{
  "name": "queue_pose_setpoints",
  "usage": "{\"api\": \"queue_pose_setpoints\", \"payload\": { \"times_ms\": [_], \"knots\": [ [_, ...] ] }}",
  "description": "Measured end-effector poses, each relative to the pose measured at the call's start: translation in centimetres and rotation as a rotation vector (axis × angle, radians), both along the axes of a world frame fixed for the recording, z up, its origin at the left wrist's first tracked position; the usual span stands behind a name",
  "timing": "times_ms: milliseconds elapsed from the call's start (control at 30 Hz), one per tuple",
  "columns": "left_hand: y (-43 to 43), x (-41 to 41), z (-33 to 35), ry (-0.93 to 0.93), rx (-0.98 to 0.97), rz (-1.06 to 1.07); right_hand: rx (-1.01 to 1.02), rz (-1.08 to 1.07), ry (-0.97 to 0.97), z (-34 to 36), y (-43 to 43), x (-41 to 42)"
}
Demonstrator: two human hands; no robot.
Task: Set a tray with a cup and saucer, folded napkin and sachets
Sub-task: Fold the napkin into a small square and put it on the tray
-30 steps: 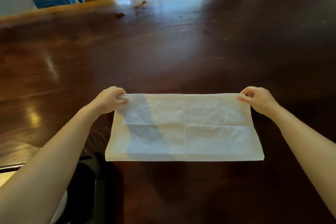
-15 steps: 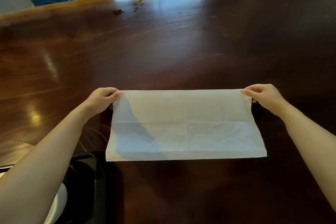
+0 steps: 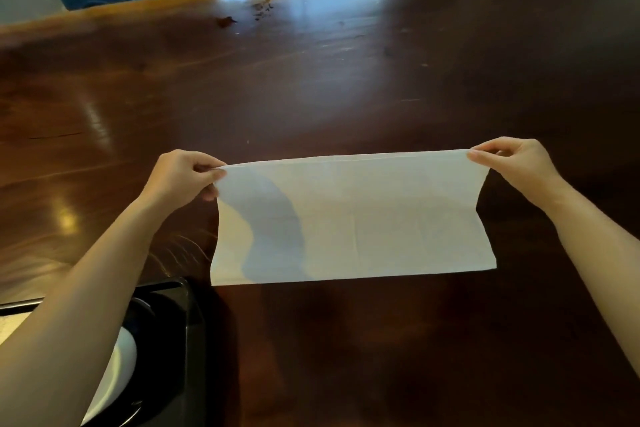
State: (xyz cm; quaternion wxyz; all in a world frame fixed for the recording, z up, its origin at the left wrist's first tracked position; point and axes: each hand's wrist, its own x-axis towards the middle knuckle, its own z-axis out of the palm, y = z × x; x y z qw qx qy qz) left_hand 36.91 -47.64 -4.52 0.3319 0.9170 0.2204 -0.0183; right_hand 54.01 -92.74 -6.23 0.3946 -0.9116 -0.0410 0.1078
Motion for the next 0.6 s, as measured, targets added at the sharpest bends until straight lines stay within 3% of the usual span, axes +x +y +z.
{"api": "queue_pose_setpoints", "payload": {
  "times_ms": [100,300,600],
  "knots": [
    [-0.9,-2.4,1.0,-0.064,-0.113,0.053,0.09,-0.017,-0.002,1.2,-0.6,-1.8],
    [-3.5,-9.2,0.3,-0.195,0.137,-0.046,0.053,0.102,-0.171,1.7,-2.3,-7.7],
    [-7.2,-14.1,-2.6,0.006,0.332,-0.196,-0.156,0.207,-0.256,-2.9,-5.3,-14.2]
  ]
}}
